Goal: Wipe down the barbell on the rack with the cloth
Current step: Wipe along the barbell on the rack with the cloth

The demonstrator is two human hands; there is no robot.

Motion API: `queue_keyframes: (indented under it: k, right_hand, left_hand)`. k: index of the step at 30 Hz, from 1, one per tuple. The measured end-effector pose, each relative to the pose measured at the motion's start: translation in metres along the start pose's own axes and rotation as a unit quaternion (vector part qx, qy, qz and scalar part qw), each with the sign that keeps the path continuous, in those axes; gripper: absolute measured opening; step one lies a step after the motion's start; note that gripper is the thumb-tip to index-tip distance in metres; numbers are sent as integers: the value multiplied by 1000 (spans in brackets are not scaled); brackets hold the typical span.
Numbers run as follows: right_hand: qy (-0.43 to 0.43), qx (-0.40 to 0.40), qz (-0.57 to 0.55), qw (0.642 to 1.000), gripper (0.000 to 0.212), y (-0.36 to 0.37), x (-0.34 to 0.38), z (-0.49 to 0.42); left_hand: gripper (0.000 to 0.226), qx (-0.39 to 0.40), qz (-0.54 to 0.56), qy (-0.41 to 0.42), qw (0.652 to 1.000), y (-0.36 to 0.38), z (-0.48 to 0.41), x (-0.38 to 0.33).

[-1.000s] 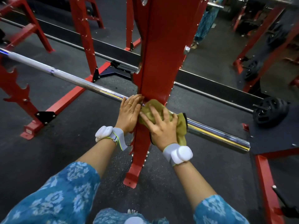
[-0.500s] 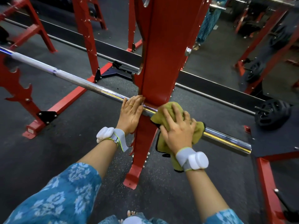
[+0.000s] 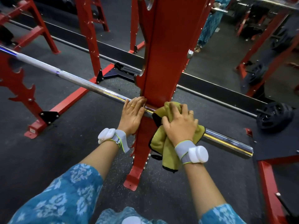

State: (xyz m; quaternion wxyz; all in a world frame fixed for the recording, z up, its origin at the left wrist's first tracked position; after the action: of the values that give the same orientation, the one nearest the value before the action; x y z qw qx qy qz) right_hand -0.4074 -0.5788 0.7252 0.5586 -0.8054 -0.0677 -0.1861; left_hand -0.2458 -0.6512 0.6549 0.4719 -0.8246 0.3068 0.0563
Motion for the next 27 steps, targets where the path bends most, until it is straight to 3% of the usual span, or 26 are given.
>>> queue_keyframes:
  k: [2,5,11,22,27]
  right_hand:
    - [20,43,20,999,55,2,10,-3]
    - [-21,56,36,998,57,9,37,-5]
    - [-6,59,14,998,55,10,33,-3]
    - [183,-30,7,983,39,-27,-49,-11]
    - [120,-7,31,992,40,-15,-20,-17]
  left_hand:
    - [56,-8,-3,0,1000,2,0,-1]
    - [61,-23,-10,7,1000,3,0,1]
    - [49,-25,-38,24,999,3,0,2]
    - [59,8,-51,11,999,1,2,-2]
    - [53,-4,-50,-12,999,3,3,-6]
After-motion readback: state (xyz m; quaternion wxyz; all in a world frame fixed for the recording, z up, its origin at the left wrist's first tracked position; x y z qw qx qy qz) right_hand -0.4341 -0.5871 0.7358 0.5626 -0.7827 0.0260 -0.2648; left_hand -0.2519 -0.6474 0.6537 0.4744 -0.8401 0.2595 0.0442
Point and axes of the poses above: each hand's wrist, its own z-axis away from the middle knuckle, its own y-axis out of the palm, x = y × z, the point moved 2 cm from there along -z, towards the middle knuckle, and after that the axes turned 15 degrees about -z, right-handed, at the moved point
